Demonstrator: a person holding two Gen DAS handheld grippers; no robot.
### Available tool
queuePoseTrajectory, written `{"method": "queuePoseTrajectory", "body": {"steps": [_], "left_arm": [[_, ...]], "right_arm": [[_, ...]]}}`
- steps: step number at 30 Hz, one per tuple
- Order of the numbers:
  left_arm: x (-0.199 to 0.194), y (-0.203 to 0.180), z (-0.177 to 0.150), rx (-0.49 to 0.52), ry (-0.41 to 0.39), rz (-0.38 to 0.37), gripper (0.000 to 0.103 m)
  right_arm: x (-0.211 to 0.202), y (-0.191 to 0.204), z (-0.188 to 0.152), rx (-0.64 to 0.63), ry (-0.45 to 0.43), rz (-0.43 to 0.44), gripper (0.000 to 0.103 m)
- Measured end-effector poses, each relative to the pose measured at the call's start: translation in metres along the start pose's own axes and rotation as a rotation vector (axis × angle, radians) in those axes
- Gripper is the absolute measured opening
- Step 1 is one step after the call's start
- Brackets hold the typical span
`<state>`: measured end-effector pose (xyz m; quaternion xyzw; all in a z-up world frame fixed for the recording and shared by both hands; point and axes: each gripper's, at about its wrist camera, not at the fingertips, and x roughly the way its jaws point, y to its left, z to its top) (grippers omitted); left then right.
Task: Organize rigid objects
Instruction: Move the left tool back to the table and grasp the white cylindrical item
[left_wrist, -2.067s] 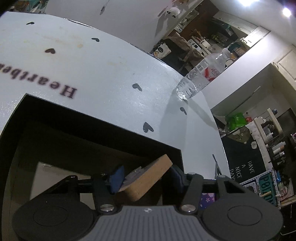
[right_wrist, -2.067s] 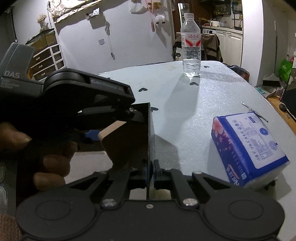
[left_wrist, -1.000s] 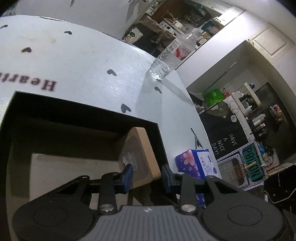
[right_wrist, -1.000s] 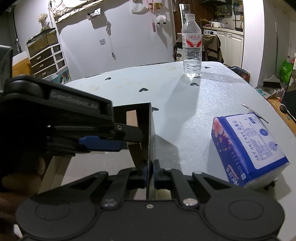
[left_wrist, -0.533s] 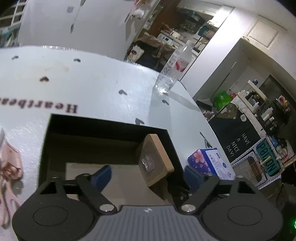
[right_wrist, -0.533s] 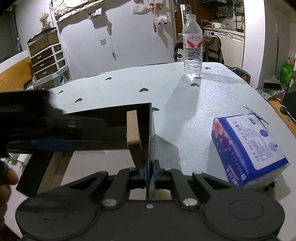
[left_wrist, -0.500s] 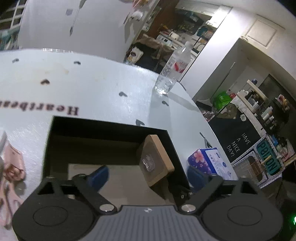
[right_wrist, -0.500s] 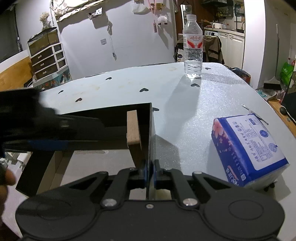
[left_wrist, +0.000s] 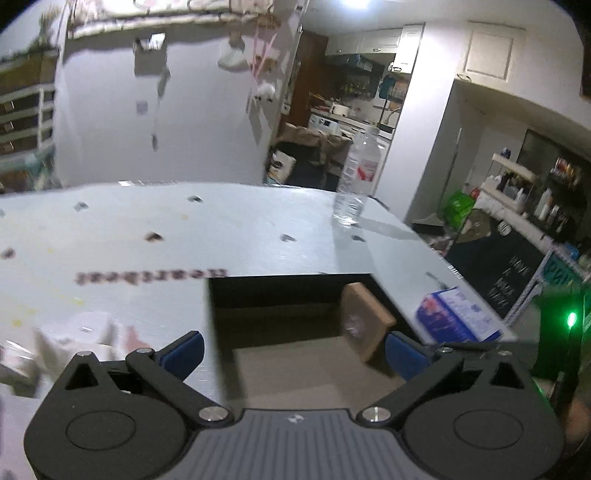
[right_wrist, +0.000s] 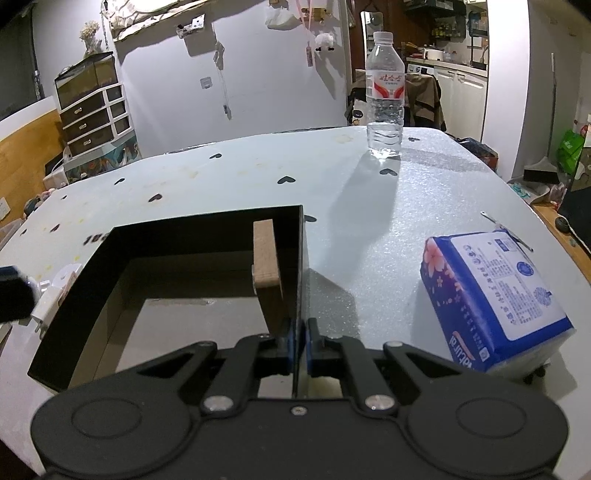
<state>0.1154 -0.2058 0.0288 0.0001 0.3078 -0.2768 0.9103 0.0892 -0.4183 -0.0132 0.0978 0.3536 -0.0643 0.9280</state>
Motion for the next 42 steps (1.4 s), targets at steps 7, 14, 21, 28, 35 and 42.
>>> {"method": "queuePoseTrajectory", "body": {"steps": [7,14,21,28,35,42], "left_arm": [[-0.029,0.029,-0.016,0.024,-0.028,0.067,0.103],[-0.052,0.072,-0.035,0.023,-0.046,0.178,0.103],[-0.069,0.123,-0.049,-0.018,-0.085,0.302,0.103],[-0.078,0.164,-0.06,-0.075,-0.078,0.421,0.103],[-0.065,0.199,-0.068,-0.063,-0.013,0.479,0.103],[-0.045,0.225,-0.071,-0.071,0.034,0.469,0.094]], "right_arm": [[0.0,0.002,-0.001,-0.015,-0.005,-0.009,0.006],[0.0,0.002,-0.001,-0.013,-0.005,-0.008,0.006],[-0.001,0.003,-0.001,-0.013,-0.004,-0.008,0.006],[-0.001,0.002,-0.001,-0.011,-0.005,-0.001,0.006],[-0.001,0.001,-0.001,-0.012,-0.004,0.0,0.006],[-0.001,0.001,-0.001,-0.014,-0.003,-0.002,0.006]]}}
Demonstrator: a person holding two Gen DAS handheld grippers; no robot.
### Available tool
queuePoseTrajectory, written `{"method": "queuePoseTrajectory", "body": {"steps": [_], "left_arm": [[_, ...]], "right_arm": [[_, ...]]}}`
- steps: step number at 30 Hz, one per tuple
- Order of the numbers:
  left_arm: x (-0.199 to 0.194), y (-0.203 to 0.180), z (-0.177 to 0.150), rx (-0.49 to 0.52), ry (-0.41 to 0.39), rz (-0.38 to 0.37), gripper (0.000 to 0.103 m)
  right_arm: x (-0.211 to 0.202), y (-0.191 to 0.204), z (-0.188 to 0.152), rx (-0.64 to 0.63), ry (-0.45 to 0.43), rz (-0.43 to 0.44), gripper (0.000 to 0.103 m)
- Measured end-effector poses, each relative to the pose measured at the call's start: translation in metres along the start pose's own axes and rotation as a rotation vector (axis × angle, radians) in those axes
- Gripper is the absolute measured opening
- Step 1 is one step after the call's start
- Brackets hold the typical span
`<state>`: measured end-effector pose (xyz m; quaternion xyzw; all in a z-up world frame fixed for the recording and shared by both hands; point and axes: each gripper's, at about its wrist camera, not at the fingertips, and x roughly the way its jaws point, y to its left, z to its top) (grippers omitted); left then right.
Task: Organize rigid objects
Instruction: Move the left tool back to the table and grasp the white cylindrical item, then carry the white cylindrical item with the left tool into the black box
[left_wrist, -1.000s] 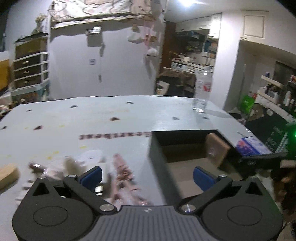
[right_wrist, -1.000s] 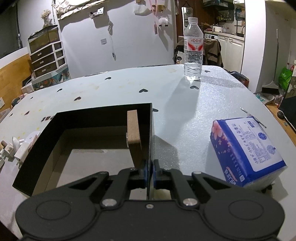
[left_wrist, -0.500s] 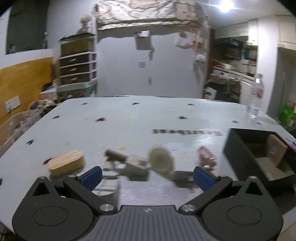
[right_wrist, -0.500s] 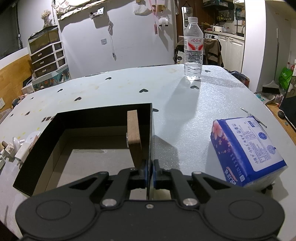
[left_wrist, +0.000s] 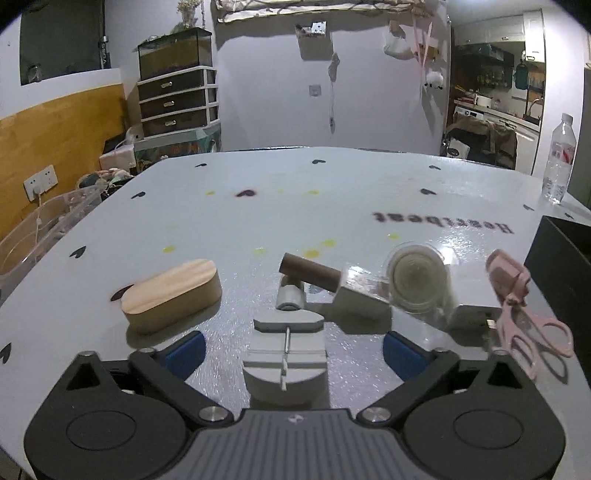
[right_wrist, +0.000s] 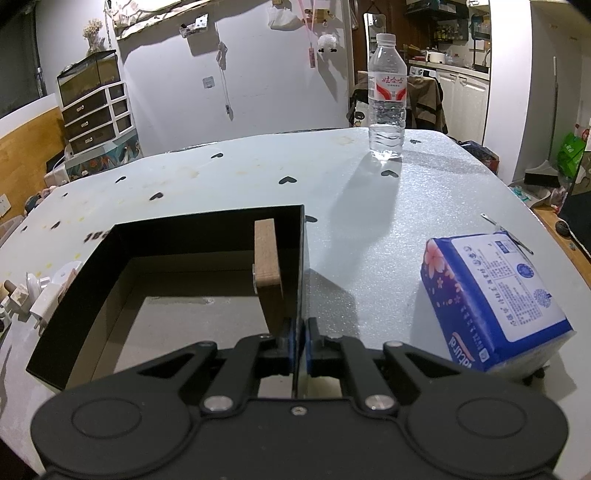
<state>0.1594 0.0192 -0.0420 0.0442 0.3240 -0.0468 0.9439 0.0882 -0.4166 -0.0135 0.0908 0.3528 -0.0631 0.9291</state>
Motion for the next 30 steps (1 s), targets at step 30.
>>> {"method": "queuePoseTrajectory", "body": {"steps": [30], "left_arm": [[-0.052,-0.011,0.023,-0.311,-0.057,-0.221,0.047]], "right_arm": [[0.001,0.002,0.002,-0.014,0.011,-0.009,0.006]]}}
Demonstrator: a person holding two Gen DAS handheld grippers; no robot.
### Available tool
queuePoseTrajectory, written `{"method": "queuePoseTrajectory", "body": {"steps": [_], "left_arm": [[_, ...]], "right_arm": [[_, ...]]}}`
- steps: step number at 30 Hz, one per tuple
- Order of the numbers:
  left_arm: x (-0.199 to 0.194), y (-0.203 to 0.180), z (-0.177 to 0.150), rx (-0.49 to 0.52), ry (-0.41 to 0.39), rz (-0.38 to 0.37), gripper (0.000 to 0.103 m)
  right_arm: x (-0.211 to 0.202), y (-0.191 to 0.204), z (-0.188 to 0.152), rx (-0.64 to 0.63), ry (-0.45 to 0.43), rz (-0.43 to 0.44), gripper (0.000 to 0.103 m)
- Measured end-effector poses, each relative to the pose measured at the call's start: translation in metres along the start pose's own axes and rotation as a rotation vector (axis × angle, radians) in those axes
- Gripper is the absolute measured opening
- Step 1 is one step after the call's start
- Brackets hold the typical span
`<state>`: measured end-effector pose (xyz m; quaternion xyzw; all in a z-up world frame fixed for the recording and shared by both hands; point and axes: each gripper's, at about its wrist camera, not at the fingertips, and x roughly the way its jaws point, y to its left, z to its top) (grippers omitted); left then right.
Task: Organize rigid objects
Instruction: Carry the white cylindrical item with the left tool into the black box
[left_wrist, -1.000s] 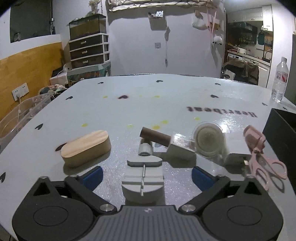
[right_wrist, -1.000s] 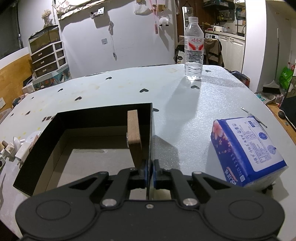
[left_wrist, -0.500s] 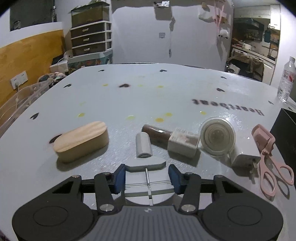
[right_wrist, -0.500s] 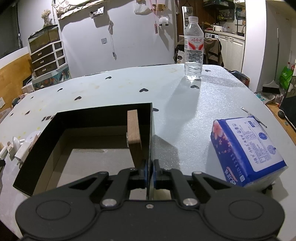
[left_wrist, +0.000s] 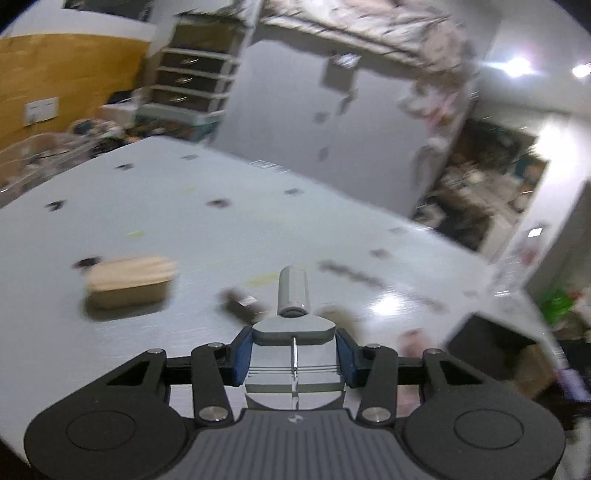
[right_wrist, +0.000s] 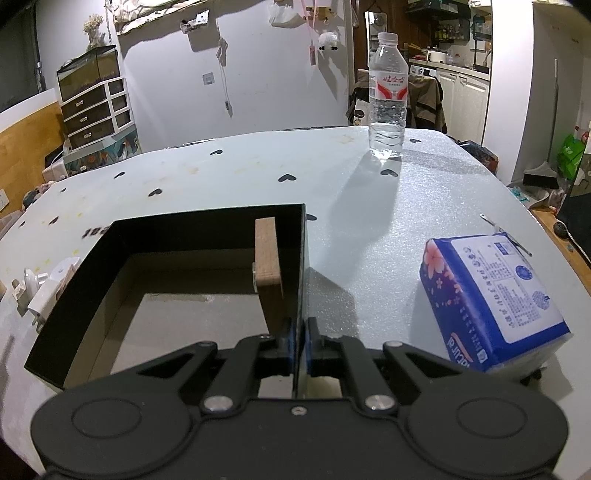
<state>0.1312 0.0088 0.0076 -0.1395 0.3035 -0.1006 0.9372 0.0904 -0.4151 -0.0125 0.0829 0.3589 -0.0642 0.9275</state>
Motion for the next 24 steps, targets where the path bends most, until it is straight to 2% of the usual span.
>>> {"method": "queuePoseTrajectory", "body": {"steps": [3,7,12,15,18,24], "left_arm": [[-0.002,-0.035,0.0,0.018,0.005,-0.101,0.047],[0.01,-0.093,-0.007,0.048,0.073,-0.248,0.047],[0.042,-0.16,-0.016,0.063,0.164,-0.365,0.047],[0.071,-0.191,-0.022,0.037,0.224,-0.372,0.047],[0.1,-0.214,-0.032,0.009,0.28,-0.334,0.047],[0.146,-0.237,-0.05,-0.026,0.367,-0.268,0.048]], "right_arm": [[0.0,0.001,0.0,0.001,0.001,-0.002,0.006],[0.0,0.001,0.0,0.002,0.002,-0.004,0.006],[0.0,-0.001,0.001,0.008,0.003,-0.001,0.006],[0.0,-0.001,0.001,0.009,0.005,-0.002,0.006],[0.0,-0.001,0.001,0.009,0.007,0.0,0.006],[0.001,-0.003,0.002,0.009,0.009,0.006,0.006]]}}
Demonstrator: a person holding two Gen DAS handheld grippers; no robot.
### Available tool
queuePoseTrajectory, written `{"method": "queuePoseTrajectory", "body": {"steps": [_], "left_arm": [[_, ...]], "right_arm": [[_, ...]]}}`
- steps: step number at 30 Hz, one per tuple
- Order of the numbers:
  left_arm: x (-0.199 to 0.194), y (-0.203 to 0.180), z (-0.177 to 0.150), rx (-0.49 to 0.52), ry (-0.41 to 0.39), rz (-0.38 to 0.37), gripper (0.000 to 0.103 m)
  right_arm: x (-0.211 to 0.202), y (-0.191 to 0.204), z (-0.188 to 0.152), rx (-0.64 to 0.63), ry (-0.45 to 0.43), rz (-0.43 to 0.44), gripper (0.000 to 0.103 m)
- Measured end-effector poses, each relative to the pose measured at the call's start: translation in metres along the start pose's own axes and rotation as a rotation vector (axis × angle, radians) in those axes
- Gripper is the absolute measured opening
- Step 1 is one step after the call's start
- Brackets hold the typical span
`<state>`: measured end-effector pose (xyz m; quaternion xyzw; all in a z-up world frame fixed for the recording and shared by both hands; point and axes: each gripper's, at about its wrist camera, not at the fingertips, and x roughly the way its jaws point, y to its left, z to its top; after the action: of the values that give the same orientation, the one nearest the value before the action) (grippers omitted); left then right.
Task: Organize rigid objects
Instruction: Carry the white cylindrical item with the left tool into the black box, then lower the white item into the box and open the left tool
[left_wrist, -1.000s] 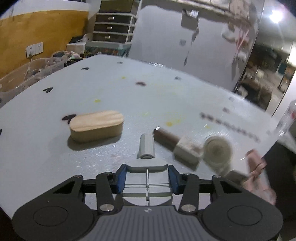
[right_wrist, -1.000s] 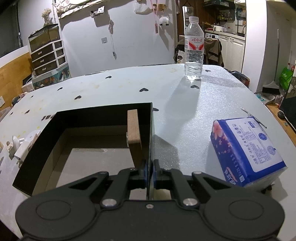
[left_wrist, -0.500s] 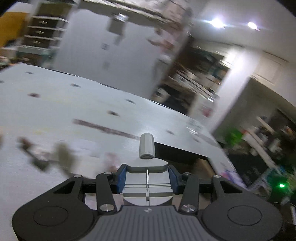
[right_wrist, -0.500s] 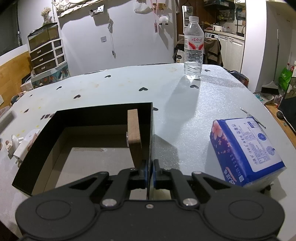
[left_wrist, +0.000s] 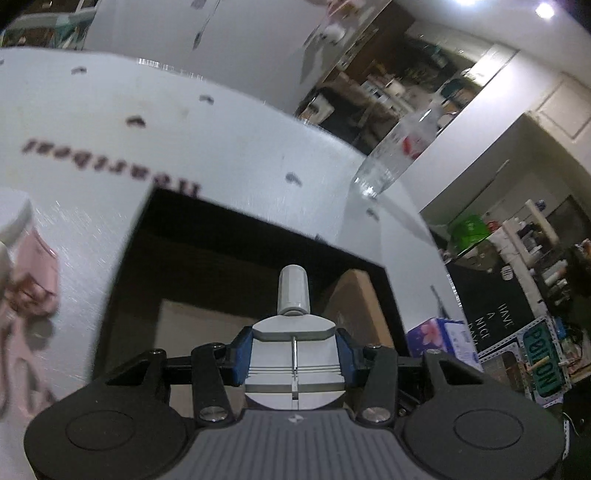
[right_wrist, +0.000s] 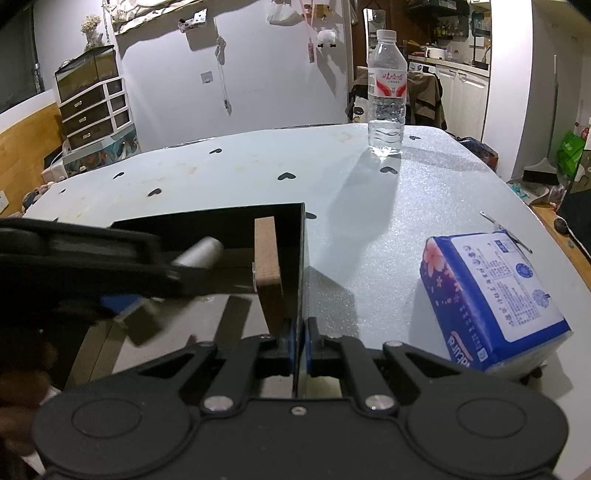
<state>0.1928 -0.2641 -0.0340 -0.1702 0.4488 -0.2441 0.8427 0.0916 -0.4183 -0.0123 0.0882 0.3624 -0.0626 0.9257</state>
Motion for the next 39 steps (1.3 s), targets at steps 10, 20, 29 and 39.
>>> {"method": "queuePoseTrajectory", "body": {"steps": [10,20,29,39], "left_arm": [[0.023,-0.008,-0.007,0.003,0.051,-0.034,0.059],[0.005,-0.011,-0.009,0.073,0.037,-0.04,0.085],[-0.012,-0.015,-0.011,0.136,0.023,-0.054,0.095],[-0.042,-0.017,-0.013,0.201,-0.024,-0.082,0.103]], "right_arm": [[0.0,-0.002,0.0,0.008,-0.001,0.009,0.007],[0.0,-0.002,0.0,0.008,0.0,0.009,0.007],[0.001,-0.002,0.0,0.007,0.002,0.007,0.007],[0.001,-0.002,0.0,0.006,0.003,0.006,0.007]]}}
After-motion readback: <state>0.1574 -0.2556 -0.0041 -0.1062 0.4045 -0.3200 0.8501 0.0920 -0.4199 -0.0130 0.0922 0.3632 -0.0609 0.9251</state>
